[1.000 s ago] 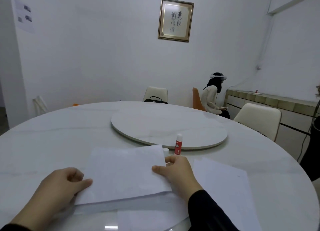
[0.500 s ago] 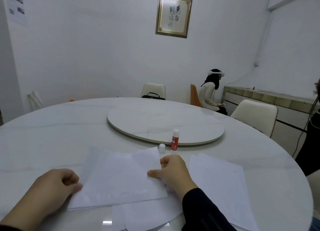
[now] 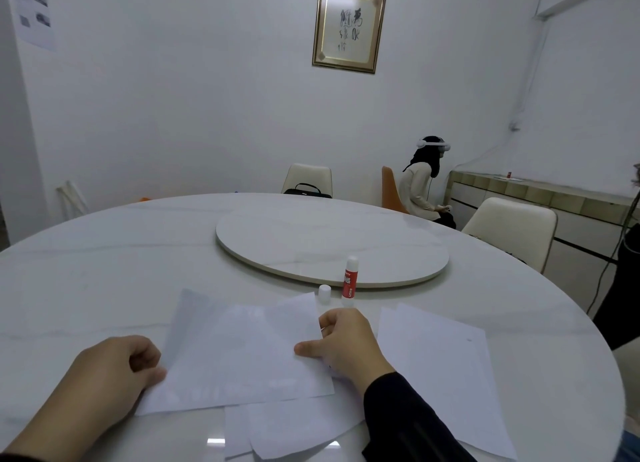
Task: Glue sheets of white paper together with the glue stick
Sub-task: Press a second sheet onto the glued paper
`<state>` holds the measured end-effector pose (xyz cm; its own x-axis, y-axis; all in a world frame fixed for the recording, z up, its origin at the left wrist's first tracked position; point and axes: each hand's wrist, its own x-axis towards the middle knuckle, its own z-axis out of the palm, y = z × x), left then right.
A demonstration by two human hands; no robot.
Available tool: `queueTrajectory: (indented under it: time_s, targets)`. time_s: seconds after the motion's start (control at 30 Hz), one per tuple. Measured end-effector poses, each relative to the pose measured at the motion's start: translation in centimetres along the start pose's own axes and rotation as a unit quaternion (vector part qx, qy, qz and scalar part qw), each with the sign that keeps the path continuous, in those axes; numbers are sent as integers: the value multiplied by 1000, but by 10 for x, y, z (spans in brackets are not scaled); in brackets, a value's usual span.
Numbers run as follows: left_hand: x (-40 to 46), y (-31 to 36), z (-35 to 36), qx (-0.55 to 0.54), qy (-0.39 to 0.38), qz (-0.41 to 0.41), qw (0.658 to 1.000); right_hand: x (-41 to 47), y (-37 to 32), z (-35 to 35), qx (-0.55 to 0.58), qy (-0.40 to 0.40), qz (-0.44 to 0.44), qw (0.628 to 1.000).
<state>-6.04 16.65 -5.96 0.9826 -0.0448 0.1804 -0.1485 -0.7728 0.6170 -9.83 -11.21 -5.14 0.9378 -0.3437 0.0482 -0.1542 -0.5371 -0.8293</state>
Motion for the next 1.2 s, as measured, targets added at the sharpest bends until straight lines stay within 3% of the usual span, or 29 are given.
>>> queueTrajectory:
  time_s: [0.57, 0.67, 0.73, 0.83, 0.97, 1.2]
  targets:
    - [-8, 8, 2, 37, 29, -6, 999, -10, -8, 4, -70, 17, -10, 997]
    - [-5, 20, 2, 150, 6, 16, 988, -18, -13, 5, -130, 73, -92, 985]
    - [-1, 35, 9, 157, 10, 64, 985, -24, -22, 12, -191, 107, -190, 957]
    - [-1, 57, 31, 155, -46, 147, 976, -25, -29, 34, -272, 35, -246, 930]
    - [-1, 58, 51, 187, -128, 156, 961, -18, -15, 52, -327, -90, -163, 926]
    - [-1, 51, 54, 201, -133, 133, 961, -14, -10, 54, -344, -116, -120, 924]
